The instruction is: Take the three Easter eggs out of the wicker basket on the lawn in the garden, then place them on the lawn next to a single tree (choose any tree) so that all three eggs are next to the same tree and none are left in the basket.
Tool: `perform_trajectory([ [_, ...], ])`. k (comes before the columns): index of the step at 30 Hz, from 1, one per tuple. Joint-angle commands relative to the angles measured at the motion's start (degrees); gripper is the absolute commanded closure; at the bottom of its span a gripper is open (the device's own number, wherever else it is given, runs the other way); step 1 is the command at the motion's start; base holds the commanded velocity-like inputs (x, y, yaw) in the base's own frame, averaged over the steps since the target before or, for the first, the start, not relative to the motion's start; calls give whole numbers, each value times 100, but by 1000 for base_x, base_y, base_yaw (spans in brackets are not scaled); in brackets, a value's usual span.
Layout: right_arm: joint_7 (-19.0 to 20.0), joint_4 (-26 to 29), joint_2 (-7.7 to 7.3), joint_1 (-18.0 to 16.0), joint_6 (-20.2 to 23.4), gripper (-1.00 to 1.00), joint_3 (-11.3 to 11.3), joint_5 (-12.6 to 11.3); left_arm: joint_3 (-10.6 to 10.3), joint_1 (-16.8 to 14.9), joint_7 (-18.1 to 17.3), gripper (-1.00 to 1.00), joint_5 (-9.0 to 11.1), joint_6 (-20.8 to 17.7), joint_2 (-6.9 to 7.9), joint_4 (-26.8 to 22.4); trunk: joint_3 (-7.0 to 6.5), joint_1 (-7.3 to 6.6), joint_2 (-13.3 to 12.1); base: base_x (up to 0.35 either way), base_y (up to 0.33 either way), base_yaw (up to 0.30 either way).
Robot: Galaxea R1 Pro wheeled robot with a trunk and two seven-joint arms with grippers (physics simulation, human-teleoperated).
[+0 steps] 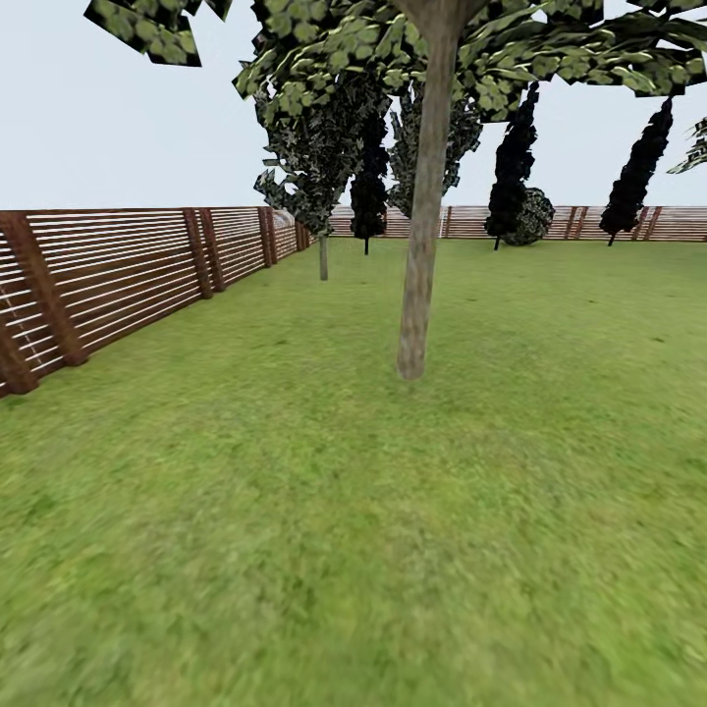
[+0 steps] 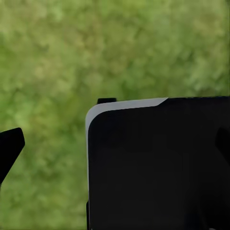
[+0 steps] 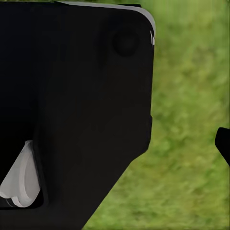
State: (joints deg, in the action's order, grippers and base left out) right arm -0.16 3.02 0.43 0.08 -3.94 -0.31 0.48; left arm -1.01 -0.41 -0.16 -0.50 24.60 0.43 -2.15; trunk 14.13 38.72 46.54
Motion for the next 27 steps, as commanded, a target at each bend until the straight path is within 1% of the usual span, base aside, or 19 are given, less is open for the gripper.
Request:
perform_trajectory([
  [1, -2, 5, 1, 1, -11, -100, -4, 5, -7, -3, -2, -100, -4, 19, 1, 4, 6, 2, 4, 150, 0, 0],
  [27, -2, 6, 1, 1, -10, -100, -4, 5, -5, -3, -2, -100, -11, 19, 1, 4, 6, 2, 4, 149, 0, 0],
])
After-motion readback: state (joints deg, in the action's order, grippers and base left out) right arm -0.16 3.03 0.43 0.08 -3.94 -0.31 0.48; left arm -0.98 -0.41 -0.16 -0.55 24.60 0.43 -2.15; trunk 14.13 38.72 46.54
